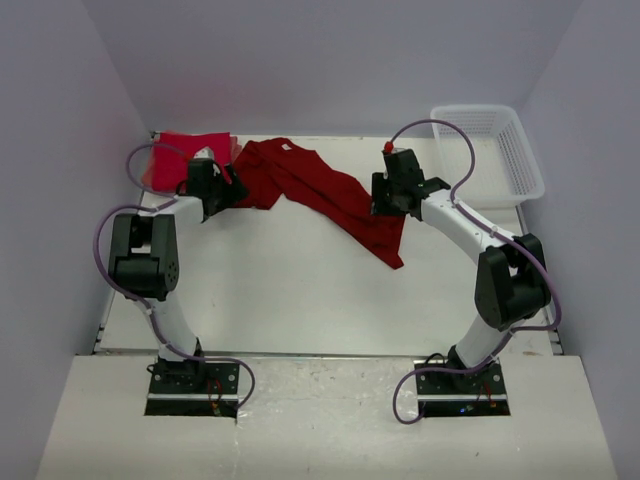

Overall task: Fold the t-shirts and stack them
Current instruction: Flatten out the tshirt

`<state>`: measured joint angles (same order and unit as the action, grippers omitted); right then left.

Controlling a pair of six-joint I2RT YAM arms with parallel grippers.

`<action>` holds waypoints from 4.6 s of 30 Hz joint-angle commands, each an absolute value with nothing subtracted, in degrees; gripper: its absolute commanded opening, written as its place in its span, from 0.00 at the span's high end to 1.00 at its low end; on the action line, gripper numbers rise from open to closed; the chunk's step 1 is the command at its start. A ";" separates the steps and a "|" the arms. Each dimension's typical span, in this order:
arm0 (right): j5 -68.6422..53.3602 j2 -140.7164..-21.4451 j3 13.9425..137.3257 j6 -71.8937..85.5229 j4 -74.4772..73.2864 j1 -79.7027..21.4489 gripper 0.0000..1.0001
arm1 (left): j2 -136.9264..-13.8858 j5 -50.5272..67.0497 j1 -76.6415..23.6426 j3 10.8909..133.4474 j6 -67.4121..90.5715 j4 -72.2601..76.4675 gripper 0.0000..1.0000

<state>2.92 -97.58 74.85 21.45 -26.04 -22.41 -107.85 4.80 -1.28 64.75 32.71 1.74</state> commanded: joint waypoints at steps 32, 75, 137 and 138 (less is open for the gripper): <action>2.11 -97.02 79.34 25.57 -28.29 -19.34 0.76 | -122.00 7.03 -14.32 74.82 33.47 4.11 0.44; -3.17 -110.65 83.14 23.03 -27.33 -16.61 0.80 | -94.75 6.25 -20.04 52.03 33.40 5.10 0.39; -7.51 -89.46 138.86 -9.65 -25.17 -32.43 1.00 | -68.83 13.01 -20.04 41.48 29.53 5.02 0.36; -0.86 -94.87 144.61 -13.58 -25.92 -31.82 1.00 | -68.12 12.66 -20.04 41.57 29.36 4.31 0.36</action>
